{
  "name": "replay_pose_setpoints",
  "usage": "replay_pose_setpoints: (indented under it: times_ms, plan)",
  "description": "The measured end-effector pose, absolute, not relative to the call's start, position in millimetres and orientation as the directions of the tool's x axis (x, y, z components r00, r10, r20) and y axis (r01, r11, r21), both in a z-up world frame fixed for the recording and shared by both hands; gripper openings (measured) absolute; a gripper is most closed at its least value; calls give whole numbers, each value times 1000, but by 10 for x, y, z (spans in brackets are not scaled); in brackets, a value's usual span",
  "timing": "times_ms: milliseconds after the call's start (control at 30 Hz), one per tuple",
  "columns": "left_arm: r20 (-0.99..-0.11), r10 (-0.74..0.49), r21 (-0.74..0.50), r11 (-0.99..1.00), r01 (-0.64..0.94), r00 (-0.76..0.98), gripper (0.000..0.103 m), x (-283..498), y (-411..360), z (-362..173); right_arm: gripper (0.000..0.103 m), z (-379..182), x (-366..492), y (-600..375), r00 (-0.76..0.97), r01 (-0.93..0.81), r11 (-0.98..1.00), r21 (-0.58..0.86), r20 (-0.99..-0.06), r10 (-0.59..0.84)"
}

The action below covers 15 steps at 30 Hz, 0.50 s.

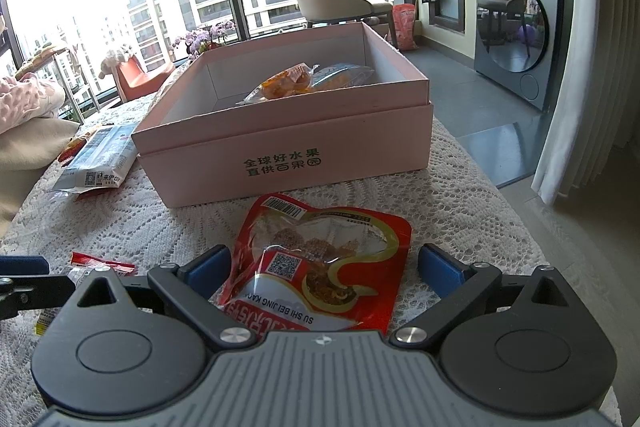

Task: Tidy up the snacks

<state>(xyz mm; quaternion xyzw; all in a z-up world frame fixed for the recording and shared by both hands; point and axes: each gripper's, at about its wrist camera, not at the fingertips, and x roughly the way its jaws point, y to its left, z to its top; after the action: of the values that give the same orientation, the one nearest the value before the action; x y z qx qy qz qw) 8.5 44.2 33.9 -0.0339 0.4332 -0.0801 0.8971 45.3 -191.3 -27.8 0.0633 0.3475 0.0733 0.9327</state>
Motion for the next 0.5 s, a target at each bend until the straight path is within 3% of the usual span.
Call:
replay_pose_setpoints:
  times_ms: [400,500]
  plan:
    - [-767,-212,-164,977,135,605,74,167,382,243,100,-277,452,-1915,747,-94,982,164,-641,178]
    - [-763,-227,-174,974,146,605,83,211,354,228,100,-277,453,-1913,746,-95,982,160,-642,177]
